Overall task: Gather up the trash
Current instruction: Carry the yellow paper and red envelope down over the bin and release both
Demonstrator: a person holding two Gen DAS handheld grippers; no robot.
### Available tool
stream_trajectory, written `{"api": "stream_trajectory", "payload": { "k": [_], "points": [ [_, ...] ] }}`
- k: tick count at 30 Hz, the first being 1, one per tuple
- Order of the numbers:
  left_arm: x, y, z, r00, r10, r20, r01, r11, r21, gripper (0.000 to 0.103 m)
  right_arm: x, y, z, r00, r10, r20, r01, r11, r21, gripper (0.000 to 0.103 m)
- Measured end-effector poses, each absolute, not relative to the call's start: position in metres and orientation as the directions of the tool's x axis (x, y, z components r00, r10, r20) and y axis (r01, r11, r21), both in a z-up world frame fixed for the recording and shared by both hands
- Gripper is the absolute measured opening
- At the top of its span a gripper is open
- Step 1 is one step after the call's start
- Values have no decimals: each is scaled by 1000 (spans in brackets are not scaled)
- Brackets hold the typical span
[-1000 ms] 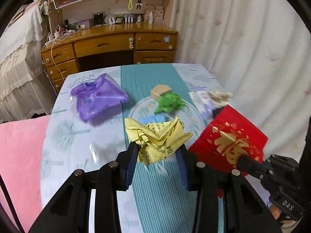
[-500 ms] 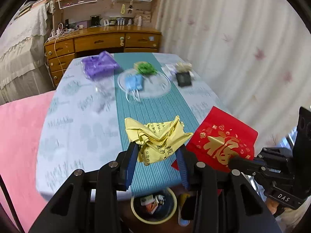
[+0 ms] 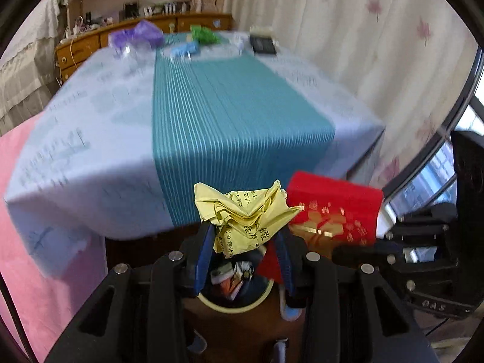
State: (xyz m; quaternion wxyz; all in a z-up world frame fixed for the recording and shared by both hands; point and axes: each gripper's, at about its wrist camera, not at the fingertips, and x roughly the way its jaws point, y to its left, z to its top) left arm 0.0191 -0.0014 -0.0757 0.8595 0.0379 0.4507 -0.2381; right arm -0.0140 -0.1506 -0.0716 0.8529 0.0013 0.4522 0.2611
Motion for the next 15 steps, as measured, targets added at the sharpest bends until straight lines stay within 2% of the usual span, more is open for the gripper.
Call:
{"api": "stream_trajectory", "payload": {
  "k": [15],
  "points": [
    [53,-27,-231,266,-319,-910,430,884,-184,39,49,-163,-229,315,330,-890,-242,935,260,1]
  ]
}}
